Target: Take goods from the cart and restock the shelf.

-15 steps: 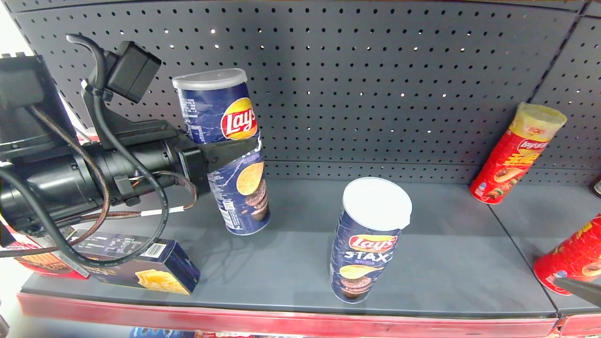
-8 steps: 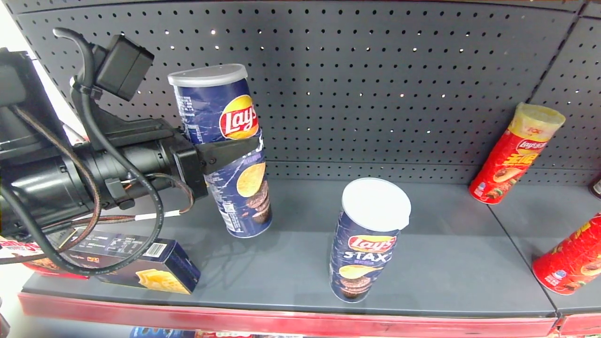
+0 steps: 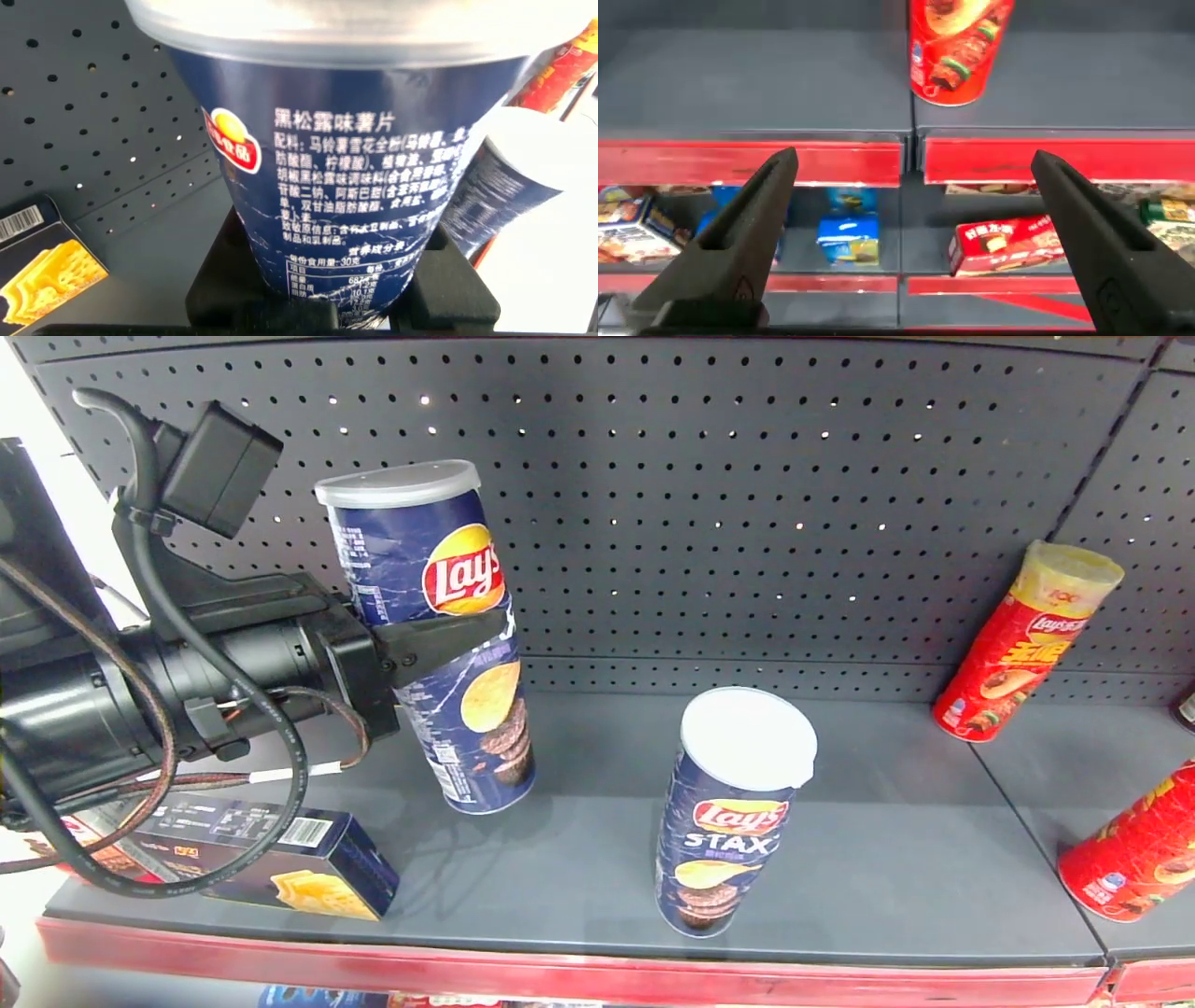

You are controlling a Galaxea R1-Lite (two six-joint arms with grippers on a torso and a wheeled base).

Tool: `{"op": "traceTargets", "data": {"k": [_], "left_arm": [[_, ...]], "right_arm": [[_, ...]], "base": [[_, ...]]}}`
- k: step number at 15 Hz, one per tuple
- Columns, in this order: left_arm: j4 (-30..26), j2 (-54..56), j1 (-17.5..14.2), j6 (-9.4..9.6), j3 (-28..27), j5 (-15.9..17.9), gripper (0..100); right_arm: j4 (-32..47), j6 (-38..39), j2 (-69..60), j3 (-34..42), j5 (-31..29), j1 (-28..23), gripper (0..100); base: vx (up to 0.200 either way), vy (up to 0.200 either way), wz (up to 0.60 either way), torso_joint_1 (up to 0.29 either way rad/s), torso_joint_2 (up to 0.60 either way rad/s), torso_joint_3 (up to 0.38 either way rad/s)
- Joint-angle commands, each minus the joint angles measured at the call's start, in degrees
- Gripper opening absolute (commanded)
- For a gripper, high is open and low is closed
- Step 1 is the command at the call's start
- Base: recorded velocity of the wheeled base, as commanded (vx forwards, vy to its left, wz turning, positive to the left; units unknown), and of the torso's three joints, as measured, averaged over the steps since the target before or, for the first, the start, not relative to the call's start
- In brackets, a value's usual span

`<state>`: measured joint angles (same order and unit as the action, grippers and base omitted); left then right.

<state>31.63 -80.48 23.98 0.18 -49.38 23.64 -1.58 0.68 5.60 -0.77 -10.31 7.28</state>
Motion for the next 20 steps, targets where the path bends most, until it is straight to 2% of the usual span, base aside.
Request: {"op": "traceTargets", "data": {"k": [1, 3, 4, 5, 6, 8, 12, 13, 15, 20], "left_arm": [[-0.1, 0.3, 0.0, -0.01, 0.0, 0.0, 0], [-0.3, 0.7, 0.2, 0.08, 0.2, 0.3, 0], [0.1, 0.7, 0.2, 0.08, 0.3, 0.4, 0], [0.2, 0.7, 0.2, 0.08, 0.6, 0.4, 0], [0.2, 0.7, 0.2, 0.08, 0.9, 0.4, 0], [0.0, 0.9, 0.2, 0.08, 1.1, 0.4, 0], [0.1, 1.4, 0.2, 0.08, 1.2, 0.4, 0], [0.1, 1.4, 0.2, 0.08, 1.2, 0.5, 0], [0.3, 1.4, 0.5, 0.08, 1.2, 0.5, 0], [0.2, 1.4, 1.7, 0.17, 1.3, 0.5, 0]], "right_arm": [[-0.3, 0.0, 0.3, 0.2, 0.3, -0.6, 100], [-1.6, -7.5, 0.3, 0.5, 13.5, -0.5, 100], [-2.3, -9.4, 0.2, 0.7, 14.0, -0.4, 100], [-2.3, -8.2, 0.2, 0.8, 13.5, -0.4, 100], [-2.3, -4.8, 0.2, 0.8, 10.8, -0.4, 100], [-2.1, -3.5, 0.2, 0.8, 6.7, -0.4, 100], [-1.8, 0.5, 0.2, 0.8, 6.4, -0.3, 100], [1.8, 1.7, 0.2, 0.7, 6.6, -0.4, 100], [1.8, -2.5, 0.2, 0.7, 9.1, -0.4, 100], [1.8, -1.1, 0.2, 0.7, 9.1, -0.4, 100]], "base": [[0.0, 0.0, 0.0, 0.0, 0.0, 0.0], [0.0, 0.0, 0.0, 0.0, 0.0, 0.0], [0.0, 0.0, 0.0, 0.0, 0.0, 0.0], [0.0, 0.0, 0.0, 0.0, 0.0, 0.0], [0.0, 0.0, 0.0, 0.0, 0.0, 0.0], [0.0, 0.0, 0.0, 0.0, 0.0, 0.0], [0.0, 0.0, 0.0, 0.0, 0.0, 0.0], [0.0, 0.0, 0.0, 0.0, 0.0, 0.0], [0.0, 0.0, 0.0, 0.0, 0.0, 0.0], [0.0, 0.0, 0.0, 0.0, 0.0, 0.0]]}}
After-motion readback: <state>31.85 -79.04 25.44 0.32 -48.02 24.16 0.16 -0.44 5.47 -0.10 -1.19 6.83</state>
